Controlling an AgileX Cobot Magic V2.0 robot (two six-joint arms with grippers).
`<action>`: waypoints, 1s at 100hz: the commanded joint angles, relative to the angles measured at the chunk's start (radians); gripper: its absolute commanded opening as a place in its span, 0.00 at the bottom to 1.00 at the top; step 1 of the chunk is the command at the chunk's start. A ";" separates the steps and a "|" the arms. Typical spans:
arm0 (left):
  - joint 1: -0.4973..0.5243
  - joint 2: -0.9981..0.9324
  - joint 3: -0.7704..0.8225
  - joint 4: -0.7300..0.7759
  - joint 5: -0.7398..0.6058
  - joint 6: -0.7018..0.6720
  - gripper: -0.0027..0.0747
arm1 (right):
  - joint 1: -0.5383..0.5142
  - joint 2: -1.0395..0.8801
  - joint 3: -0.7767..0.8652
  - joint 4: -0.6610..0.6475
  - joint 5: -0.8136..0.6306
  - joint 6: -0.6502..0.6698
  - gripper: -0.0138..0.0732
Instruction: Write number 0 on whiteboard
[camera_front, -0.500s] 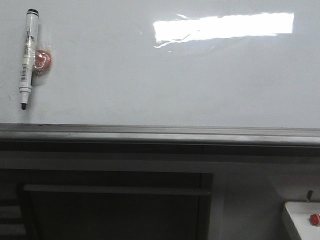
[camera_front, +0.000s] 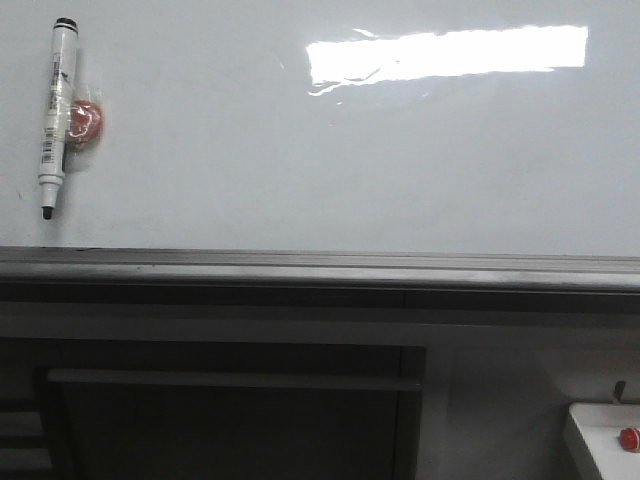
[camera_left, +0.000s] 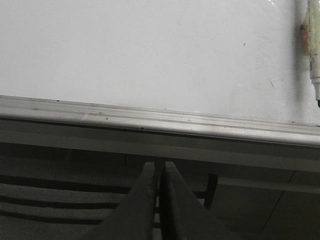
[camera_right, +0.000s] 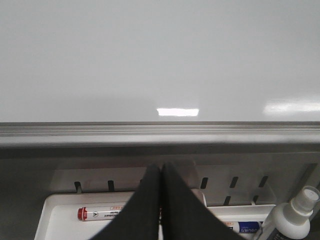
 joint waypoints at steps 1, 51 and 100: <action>-0.002 -0.027 0.011 -0.010 -0.053 0.000 0.01 | -0.007 -0.015 0.023 0.001 -0.027 -0.011 0.08; -0.002 -0.027 0.011 -0.018 -0.097 0.000 0.01 | -0.007 -0.015 0.023 0.001 -0.087 -0.011 0.08; -0.002 -0.027 0.011 -0.018 -0.219 0.000 0.01 | -0.007 -0.015 0.023 0.001 -0.373 -0.011 0.08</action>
